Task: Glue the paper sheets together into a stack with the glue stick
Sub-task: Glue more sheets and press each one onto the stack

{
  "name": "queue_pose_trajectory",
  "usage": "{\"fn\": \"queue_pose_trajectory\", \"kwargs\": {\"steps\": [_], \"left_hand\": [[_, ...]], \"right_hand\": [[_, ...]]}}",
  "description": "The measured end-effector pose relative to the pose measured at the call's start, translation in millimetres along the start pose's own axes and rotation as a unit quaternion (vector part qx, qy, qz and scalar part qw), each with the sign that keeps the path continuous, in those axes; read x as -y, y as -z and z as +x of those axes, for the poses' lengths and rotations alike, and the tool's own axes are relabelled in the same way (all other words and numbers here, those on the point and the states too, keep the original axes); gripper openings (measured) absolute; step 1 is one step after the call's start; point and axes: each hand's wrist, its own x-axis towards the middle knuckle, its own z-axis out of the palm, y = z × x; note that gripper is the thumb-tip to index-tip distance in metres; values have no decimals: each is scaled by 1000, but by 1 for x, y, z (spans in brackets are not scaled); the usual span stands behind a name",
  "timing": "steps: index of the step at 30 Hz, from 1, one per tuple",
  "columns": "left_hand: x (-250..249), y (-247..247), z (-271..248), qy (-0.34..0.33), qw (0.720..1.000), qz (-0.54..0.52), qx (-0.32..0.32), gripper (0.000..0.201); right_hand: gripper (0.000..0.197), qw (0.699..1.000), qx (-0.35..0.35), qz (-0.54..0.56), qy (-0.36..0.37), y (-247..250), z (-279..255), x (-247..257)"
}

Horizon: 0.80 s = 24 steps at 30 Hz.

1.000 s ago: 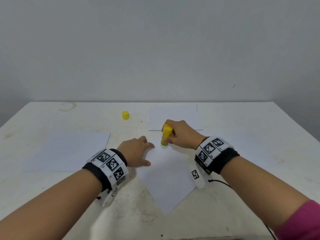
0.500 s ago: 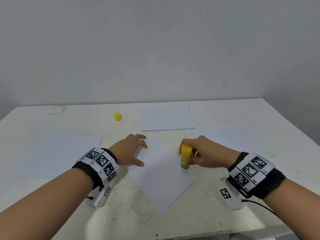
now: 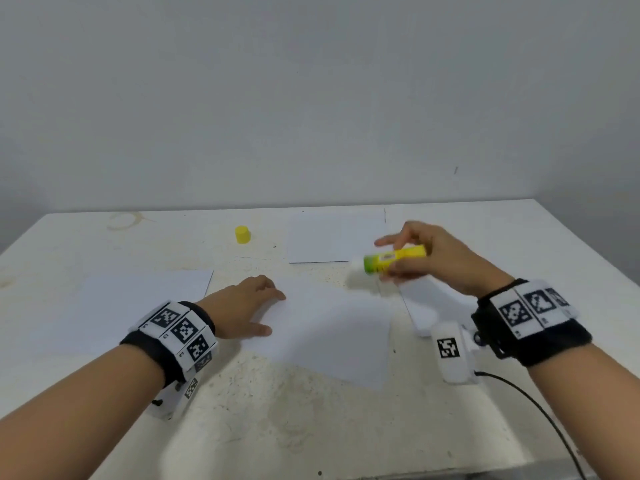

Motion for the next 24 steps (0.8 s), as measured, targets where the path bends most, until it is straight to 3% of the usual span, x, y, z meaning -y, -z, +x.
{"fn": "queue_pose_trajectory", "kwargs": {"steps": [4, 6, 9, 11, 12, 15, 18, 21, 24], "left_hand": [[-2, -13, -7, 38, 998, 51, 15, 67], [-4, -16, -10, 67, 995, 35, 66, 75], [-4, -16, -11, 74, 990, 6, 122, 101], [-2, -17, -9, 65, 989, 0, 131, 135], [0, -19, -7, 68, 989, -2, 130, 142], [2, -25, -2, 77, 988, -3, 134, 129], [5, -28, 1, 85, 987, -9, 137, 135], [1, -27, -1, 95, 987, -20, 125, 102], [1, -25, -1, 91, 987, -24, 130, 106]], "right_hand": [[12, 964, -75, 252, -29, -19, 28, 1], [16, 960, -46, 270, -63, -31, 44, -2], [23, 980, 12, 182, -84, -55, 71, -13], [30, 986, 14, 144, -89, -75, 92, -13], [33, 988, 4, 122, -90, -87, 104, -11], [38, 996, -24, 24, -80, -121, 137, -5], [41, 991, -29, -125, -37, -149, 160, -3], [39, 977, -15, -212, -7, -168, 176, -2], [39, 964, 6, -267, 0, -180, 187, -2]]}}
